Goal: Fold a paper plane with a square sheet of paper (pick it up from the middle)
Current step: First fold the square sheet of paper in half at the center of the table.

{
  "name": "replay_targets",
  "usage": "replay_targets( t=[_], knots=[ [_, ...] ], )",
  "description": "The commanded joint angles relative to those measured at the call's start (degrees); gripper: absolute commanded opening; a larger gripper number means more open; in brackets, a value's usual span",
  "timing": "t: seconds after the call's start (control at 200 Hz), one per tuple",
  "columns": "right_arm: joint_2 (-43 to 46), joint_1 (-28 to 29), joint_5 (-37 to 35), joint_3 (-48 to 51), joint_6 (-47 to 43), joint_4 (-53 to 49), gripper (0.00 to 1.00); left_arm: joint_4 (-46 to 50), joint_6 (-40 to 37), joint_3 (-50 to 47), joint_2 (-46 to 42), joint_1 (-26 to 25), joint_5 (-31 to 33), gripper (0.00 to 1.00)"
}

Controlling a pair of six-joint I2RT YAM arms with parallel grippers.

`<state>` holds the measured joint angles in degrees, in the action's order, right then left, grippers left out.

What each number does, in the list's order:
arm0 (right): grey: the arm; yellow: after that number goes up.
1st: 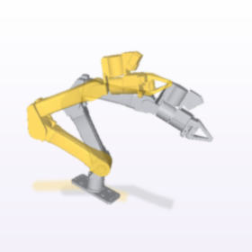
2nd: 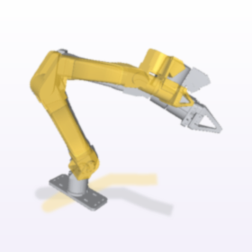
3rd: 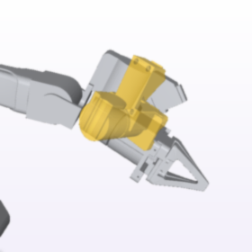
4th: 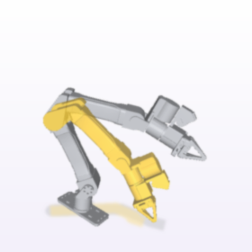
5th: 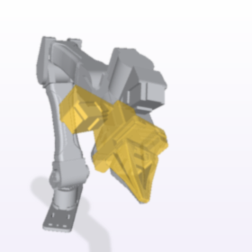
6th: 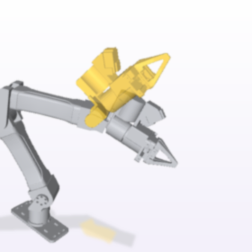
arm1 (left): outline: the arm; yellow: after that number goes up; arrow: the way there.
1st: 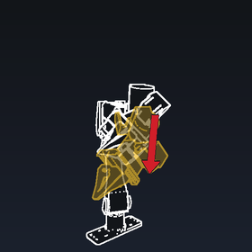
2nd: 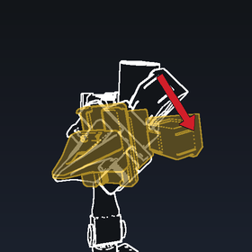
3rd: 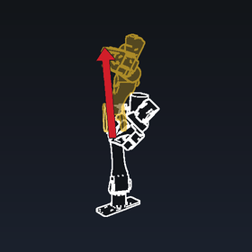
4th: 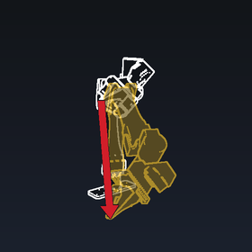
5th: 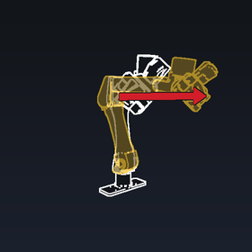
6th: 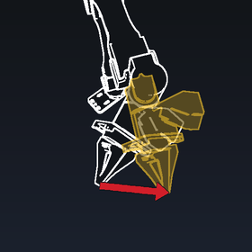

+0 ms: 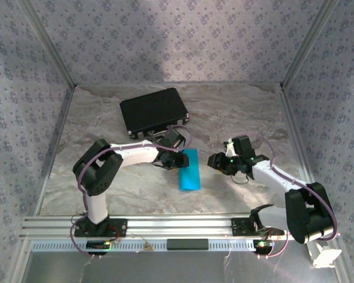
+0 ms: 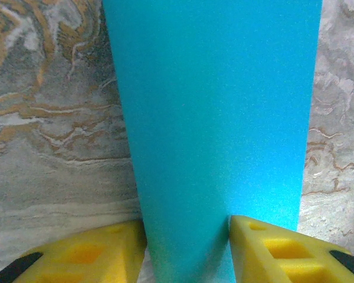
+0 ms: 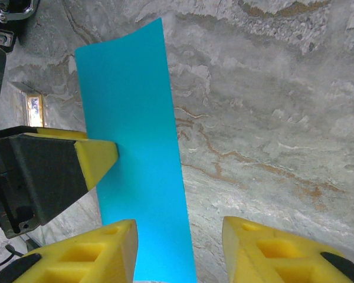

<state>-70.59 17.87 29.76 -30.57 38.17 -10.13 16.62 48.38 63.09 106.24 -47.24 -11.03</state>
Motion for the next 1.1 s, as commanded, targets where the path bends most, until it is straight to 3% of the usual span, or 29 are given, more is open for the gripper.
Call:
replay_targets(
  t=[0.0, 0.325, 1.094],
  knots=[
    [0.2, 0.0, -0.4, 0.7, 0.4, -0.9, 0.43, 0.9, -1.9, -0.8, 4.5, 0.0, 4.1, 0.42],
    [0.1, 0.0, -0.5, 0.7, 0.3, -0.8, 0.44, 0.9, -1.8, -1.4, 3.3, 0.0, 5.2, 0.39],
    [-0.4, 0.1, -0.3, 1.0, 0.3, -0.5, 0.45, 1.2, -2.3, 0.7, 6.1, 0.0, 4.2, 0.43]
  ],
)
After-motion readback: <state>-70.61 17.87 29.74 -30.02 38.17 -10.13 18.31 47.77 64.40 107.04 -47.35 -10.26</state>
